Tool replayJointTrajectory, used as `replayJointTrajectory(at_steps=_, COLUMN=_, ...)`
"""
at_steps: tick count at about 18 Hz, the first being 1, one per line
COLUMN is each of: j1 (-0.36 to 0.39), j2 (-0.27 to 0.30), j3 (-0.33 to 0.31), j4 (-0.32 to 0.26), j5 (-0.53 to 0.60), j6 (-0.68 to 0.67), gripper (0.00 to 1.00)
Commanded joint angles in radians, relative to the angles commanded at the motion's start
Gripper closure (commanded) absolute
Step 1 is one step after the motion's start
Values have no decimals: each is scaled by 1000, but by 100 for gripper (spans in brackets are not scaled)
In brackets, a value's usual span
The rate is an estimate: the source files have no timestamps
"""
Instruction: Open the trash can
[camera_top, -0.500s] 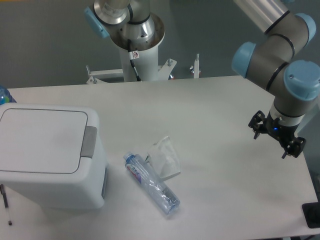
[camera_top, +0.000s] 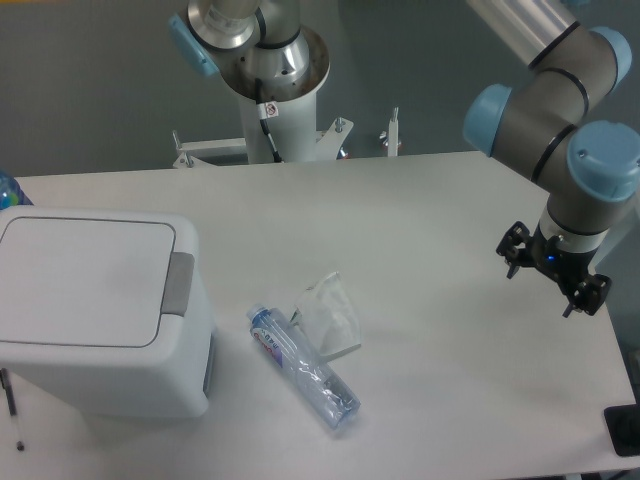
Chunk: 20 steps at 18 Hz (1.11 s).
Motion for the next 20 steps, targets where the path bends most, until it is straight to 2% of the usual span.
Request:
replayJointTrajectory(at_steps=4, j1=0, j2=-3, j3=-2, j4=2, j5=-30, j6=-58, gripper=0)
replayJointTrajectory(at_steps=10, j1=9, j2=-5, j3=-21, j4=9, j5=-89, j6=-61, gripper=0)
replayJointTrajectory(at_steps=12, j1=14, j2=0, j3=-52, j4=66, j5=-98, j6=-58, gripper=0)
replayJointTrajectory(at_steps=15, j1=31, j2=15, j3=-132, j4=152, j5=-182, j6=-69, gripper=0)
replayJointTrajectory(at_steps=20, j1=26, j2=18, j3=-140, j4=172, j5=-196, j6=-241, gripper=0)
